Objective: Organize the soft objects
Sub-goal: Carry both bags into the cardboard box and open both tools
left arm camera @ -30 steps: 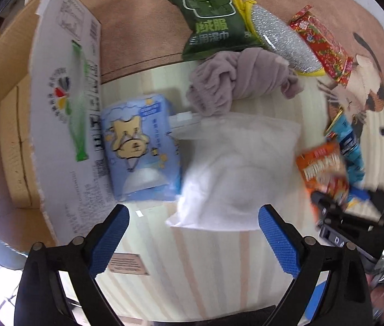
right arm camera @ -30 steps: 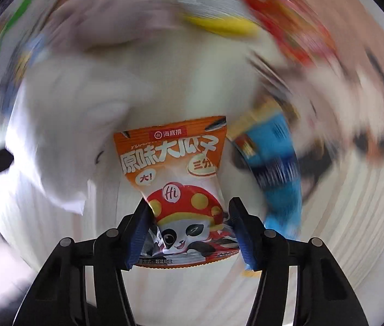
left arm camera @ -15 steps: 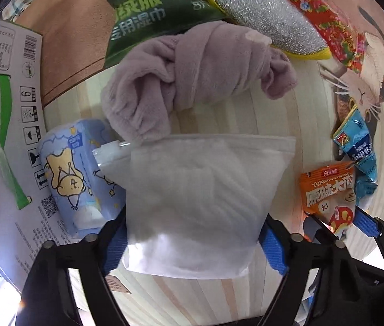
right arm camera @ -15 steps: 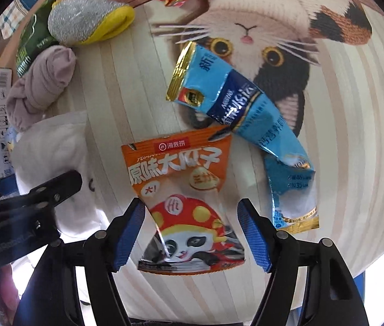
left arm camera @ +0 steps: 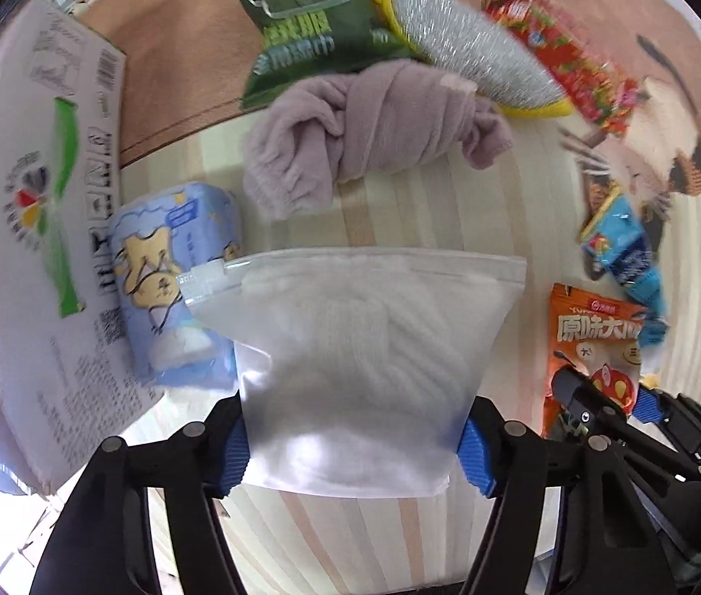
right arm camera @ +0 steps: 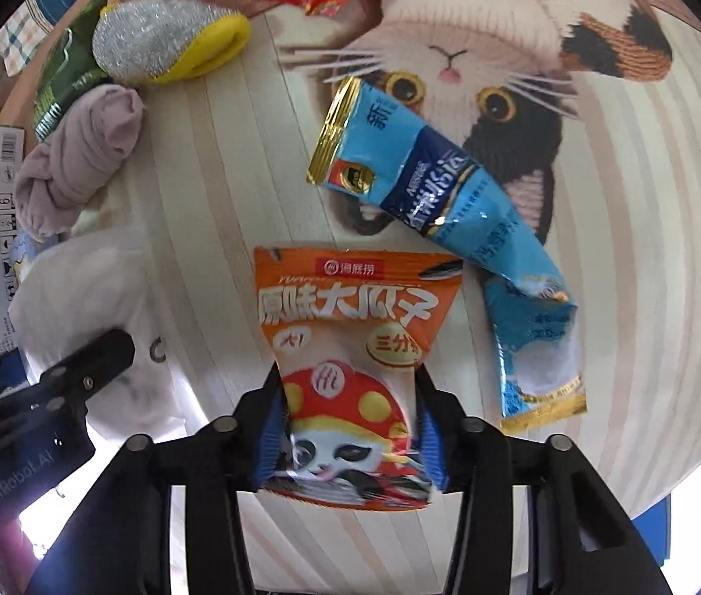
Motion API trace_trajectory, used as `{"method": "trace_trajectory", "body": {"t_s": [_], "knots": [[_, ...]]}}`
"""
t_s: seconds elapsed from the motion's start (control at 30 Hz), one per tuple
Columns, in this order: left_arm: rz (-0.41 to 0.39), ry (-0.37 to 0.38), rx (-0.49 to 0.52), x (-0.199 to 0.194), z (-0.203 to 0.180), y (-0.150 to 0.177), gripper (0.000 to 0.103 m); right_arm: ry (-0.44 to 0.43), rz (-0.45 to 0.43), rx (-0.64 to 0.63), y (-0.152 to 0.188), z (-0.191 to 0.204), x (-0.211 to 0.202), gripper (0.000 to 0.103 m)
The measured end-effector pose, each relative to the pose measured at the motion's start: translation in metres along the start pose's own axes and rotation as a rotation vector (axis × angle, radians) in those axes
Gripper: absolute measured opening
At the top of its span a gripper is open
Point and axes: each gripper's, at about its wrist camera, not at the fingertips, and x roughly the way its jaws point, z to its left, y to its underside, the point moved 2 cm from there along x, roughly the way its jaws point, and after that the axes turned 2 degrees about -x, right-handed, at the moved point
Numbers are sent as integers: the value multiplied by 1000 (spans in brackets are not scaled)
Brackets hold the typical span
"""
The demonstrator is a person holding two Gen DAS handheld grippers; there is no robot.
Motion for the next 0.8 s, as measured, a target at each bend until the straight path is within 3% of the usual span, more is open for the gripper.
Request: {"method": "trace_trajectory", "body": {"t_s": [0.13, 0.23, 0.33, 0.37, 0.43, 0.6, 0.8], "knots": [[-60, 81, -33, -38, 14, 27, 64, -51, -36, -6, 18, -3, -25, 43], [-137, 142, -75, -86, 37, 40, 64, -113, -84, -45, 39, 7, -66, 42], [-224, 182, -136, -153, 91, 43, 64, -154, -138, -104, 50, 28, -109, 42], [-241, 191, -157, -178, 107, 25, 64, -165, -153, -121, 50, 35, -120, 42], [-275, 204, -187, -204, 134, 20, 64, -185, -183, -159, 53, 58, -141, 42], [-305, 161, -232, -224, 206, -9, 64, -256, -236, -260, 38, 150, -181, 42], [-222, 143, -267, -186, 282, -74, 64, -249, -244, -328, -11, 274, -158, 42]]}}
